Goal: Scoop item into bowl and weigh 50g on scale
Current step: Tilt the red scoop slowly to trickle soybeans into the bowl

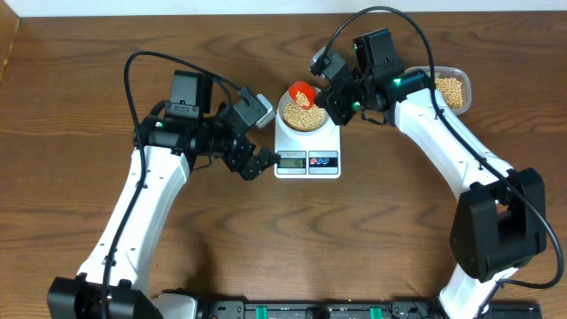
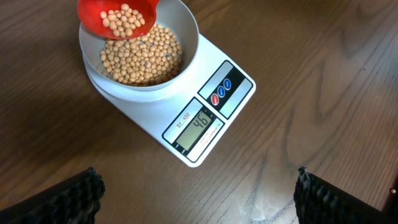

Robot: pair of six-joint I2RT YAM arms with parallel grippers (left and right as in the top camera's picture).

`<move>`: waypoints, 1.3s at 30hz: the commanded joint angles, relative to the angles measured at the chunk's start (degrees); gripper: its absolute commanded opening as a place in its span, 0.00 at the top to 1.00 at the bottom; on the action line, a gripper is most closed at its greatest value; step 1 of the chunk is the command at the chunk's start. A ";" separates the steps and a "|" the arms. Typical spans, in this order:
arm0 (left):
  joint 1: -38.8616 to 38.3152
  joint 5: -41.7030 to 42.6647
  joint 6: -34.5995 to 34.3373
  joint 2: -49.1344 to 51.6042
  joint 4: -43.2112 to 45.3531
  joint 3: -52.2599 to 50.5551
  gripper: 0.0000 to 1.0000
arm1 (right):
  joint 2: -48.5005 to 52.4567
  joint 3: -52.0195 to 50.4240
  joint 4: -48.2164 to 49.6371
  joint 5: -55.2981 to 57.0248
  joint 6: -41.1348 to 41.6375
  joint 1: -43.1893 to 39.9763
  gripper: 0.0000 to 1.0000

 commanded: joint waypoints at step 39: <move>-0.13 -0.26 0.81 0.00 -0.11 -0.50 0.00 | -1.77 0.09 -0.07 1.97 -3.02 0.28 0.99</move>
